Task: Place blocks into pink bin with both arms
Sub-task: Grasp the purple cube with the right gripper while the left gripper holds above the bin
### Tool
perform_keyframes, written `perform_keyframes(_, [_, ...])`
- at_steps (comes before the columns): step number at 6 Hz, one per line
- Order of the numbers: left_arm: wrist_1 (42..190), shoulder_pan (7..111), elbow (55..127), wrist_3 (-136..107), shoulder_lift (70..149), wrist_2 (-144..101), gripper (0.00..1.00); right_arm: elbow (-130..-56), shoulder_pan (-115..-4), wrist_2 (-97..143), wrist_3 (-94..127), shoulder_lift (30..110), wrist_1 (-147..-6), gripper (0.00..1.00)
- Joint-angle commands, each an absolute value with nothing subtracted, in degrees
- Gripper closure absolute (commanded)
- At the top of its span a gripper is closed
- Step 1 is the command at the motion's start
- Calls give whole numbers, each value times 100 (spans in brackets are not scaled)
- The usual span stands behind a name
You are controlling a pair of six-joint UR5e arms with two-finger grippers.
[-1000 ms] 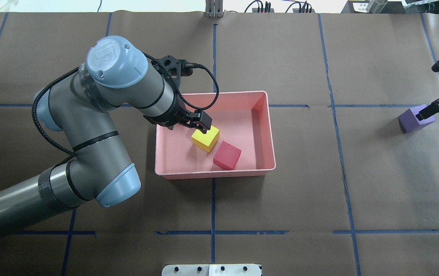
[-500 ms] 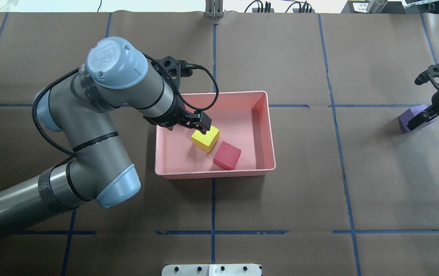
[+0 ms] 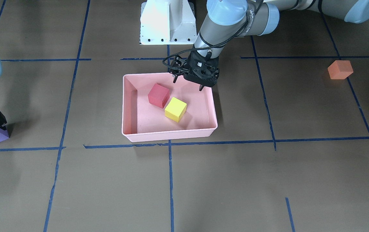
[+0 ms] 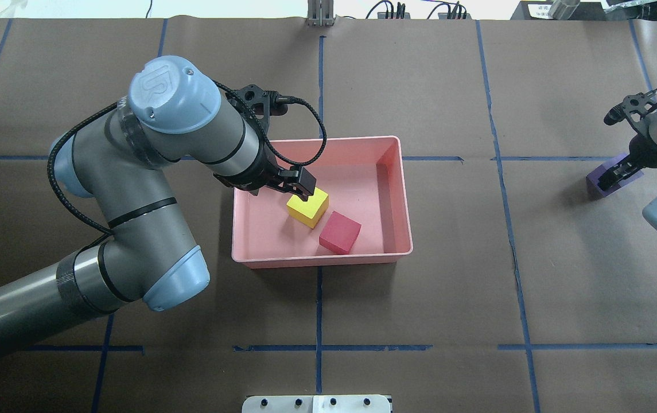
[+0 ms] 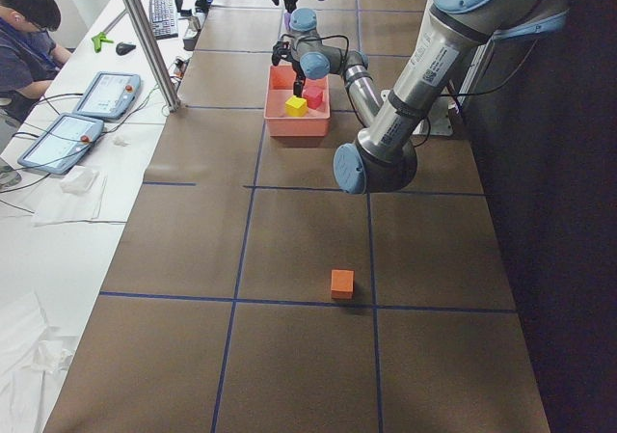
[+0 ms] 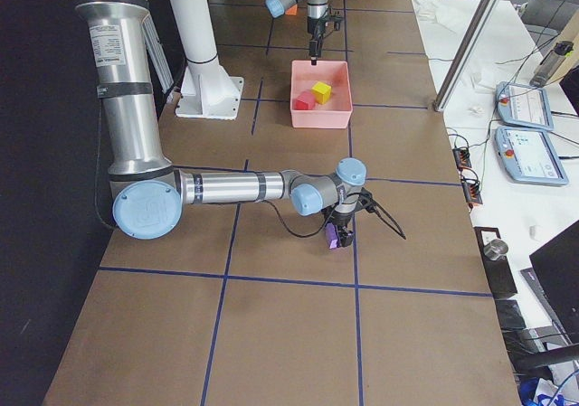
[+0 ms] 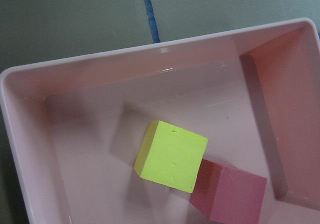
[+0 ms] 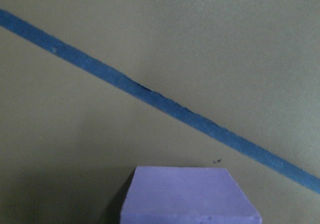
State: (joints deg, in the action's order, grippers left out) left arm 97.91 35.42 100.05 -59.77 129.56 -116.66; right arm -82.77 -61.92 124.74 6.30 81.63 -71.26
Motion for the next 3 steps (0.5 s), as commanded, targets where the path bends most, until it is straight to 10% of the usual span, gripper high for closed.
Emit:
perform_keyframes(1, [9791,3551,10046,-5942,12938,-11689,0,-8655,-6187,12681,1129,8043,-7163,67])
perform_keyframes(3, [9774,3629,10264,-5287,12510,-11742,0,-8990,-6057,12919,2410,7684,-7163,66])
